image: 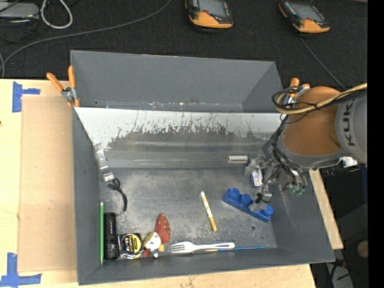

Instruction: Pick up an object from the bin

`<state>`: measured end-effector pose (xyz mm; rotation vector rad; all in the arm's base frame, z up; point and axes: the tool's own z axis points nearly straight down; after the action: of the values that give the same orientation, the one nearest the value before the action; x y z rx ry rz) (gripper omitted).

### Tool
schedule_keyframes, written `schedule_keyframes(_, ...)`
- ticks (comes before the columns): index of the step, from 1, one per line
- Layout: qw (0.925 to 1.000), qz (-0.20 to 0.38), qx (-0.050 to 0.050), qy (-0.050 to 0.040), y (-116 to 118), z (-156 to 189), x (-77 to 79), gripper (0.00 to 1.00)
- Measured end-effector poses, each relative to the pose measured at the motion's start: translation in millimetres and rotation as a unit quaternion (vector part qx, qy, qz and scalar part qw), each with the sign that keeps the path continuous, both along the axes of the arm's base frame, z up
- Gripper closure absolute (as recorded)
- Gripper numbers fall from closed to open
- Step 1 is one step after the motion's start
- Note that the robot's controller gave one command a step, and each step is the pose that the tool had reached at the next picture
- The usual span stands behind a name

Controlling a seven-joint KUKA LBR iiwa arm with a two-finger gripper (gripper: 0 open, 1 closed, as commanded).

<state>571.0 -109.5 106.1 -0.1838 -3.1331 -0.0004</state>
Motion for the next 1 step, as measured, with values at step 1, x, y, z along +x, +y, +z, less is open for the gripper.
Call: schedule_keyframes(1,0.9983,-0.059,0.001,0.0027,5.1,16.5,-22.7,0.0)
